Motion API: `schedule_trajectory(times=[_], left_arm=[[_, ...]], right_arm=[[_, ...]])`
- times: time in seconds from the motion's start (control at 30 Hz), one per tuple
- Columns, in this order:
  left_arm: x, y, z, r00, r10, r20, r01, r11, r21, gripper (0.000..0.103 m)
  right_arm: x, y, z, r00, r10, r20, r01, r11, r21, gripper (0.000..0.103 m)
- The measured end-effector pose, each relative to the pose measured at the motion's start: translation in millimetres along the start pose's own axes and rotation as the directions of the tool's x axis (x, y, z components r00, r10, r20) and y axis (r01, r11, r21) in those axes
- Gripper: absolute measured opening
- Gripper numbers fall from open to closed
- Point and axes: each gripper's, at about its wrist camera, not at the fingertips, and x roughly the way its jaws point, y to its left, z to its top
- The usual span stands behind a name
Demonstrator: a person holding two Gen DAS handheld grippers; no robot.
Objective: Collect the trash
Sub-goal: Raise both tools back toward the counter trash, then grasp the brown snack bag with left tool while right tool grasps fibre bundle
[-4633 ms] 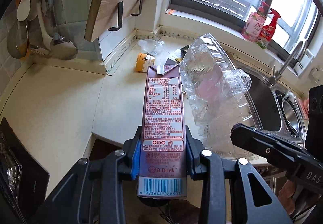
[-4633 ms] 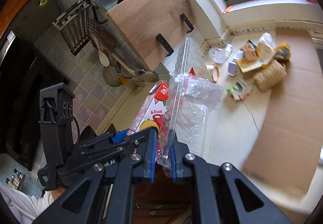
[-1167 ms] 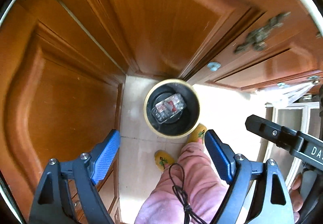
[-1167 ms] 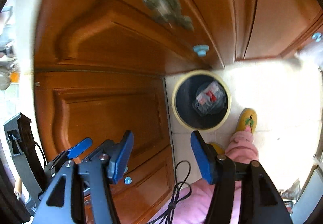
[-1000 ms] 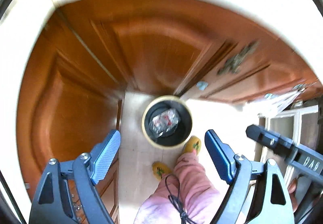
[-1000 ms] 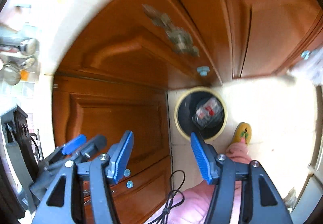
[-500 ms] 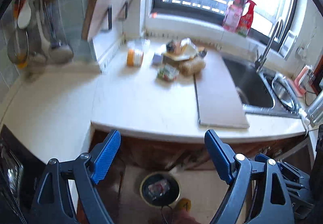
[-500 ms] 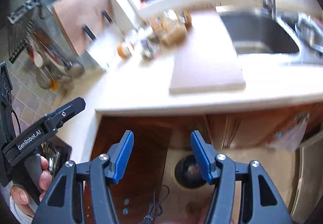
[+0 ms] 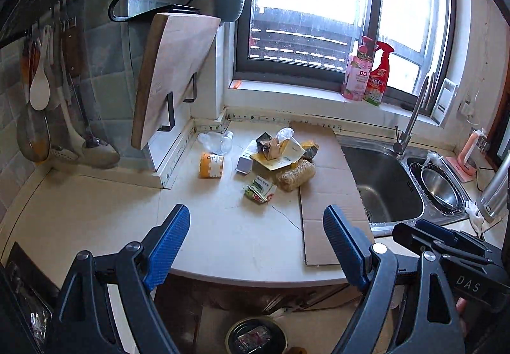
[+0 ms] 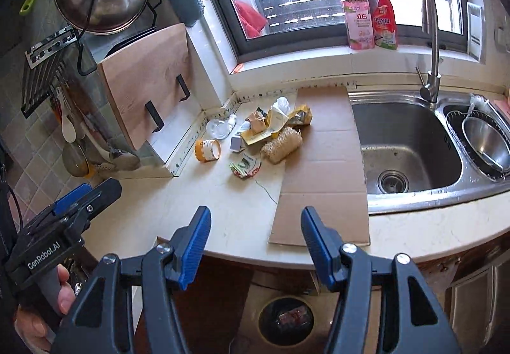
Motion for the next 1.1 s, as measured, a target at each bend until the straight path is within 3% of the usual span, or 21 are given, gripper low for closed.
schedule_trajectory(times=[0.27, 0.53, 0.73, 0.9, 1.1], left_arm=[[48, -11, 32, 0.997, 0.080, 0.024, -0.079, 0.996, -0.030, 0.088], [151, -29, 52, 0.988, 0.137, -0.075, -0.139, 0.990, -0.029, 0.090], [226, -30, 53, 0.975, 0.116, -0.191, -0.126, 0.991, -0.043, 0.090], [277, -19, 60, 0.957, 0.081, -0.279, -0.111, 0.989, -0.097, 0.086], [317, -17, 80, 0.949, 0.076, -0.306, -0.111, 0.989, -0.099, 0.086]], right_arm=[[38, -35, 52, 0.999, 0.053, 0.003, -0.053, 0.998, -0.019, 0.059], [130, -83, 90, 0.987, 0.103, -0.128, -0.104, 0.995, -0.003, 0.059], [207, -106, 107, 0.958, 0.171, -0.230, -0.168, 0.985, 0.032, 0.059], [258, -102, 119, 0.929, 0.232, -0.289, -0.226, 0.973, 0.057, 0.059], [301, -97, 122, 0.887, 0.298, -0.354, -0.277, 0.955, 0.110, 0.059]])
